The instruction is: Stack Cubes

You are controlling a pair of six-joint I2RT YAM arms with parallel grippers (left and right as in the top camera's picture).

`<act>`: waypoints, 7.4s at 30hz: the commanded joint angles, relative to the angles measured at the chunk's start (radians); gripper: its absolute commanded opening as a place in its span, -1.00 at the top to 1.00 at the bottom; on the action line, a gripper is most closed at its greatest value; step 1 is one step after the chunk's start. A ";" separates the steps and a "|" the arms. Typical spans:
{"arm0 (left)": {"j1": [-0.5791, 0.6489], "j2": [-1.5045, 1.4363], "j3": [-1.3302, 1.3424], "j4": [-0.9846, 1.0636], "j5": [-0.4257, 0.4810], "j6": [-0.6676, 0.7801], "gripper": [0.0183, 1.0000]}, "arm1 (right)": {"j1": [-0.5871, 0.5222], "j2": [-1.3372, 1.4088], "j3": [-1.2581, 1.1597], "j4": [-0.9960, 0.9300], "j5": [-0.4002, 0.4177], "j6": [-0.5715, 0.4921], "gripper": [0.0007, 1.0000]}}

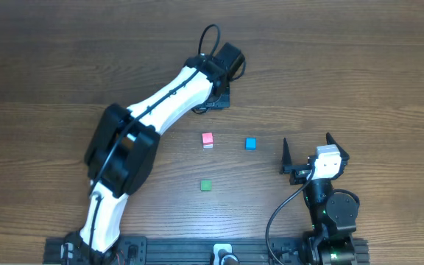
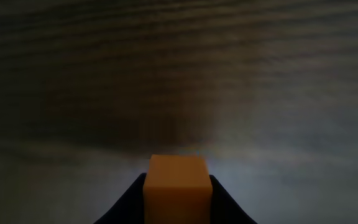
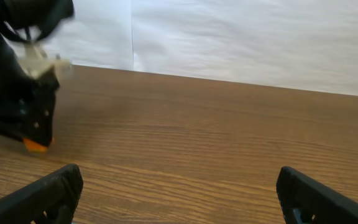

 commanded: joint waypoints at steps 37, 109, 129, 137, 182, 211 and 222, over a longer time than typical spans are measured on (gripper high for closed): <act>-0.137 -0.338 -0.416 0.066 -0.015 -0.288 0.72 | -0.004 0.000 -0.002 -0.008 -0.018 -0.001 -0.98; 0.057 -0.377 -0.415 0.276 -0.139 -0.177 -0.99 | -0.004 0.000 -0.002 -0.008 -0.018 -0.001 -0.99; 0.498 -1.388 -0.833 0.391 -0.103 0.142 -0.87 | -0.004 0.000 -0.002 -0.008 -0.018 -0.001 -0.99; 0.584 -1.701 -1.057 0.535 0.061 0.352 -0.86 | -0.004 0.000 -0.002 -0.008 -0.018 -0.001 -0.98; 0.594 -2.158 -1.725 0.875 0.262 0.526 -1.00 | -0.004 0.000 -0.002 -0.008 -0.018 -0.001 -0.99; 0.594 -2.155 -1.725 0.874 0.262 0.526 -0.99 | -0.004 0.002 -0.002 0.001 -0.018 0.064 -0.98; 0.594 -2.155 -1.725 0.874 0.262 0.526 -1.00 | -0.005 0.106 0.174 -0.160 -0.037 0.168 -0.99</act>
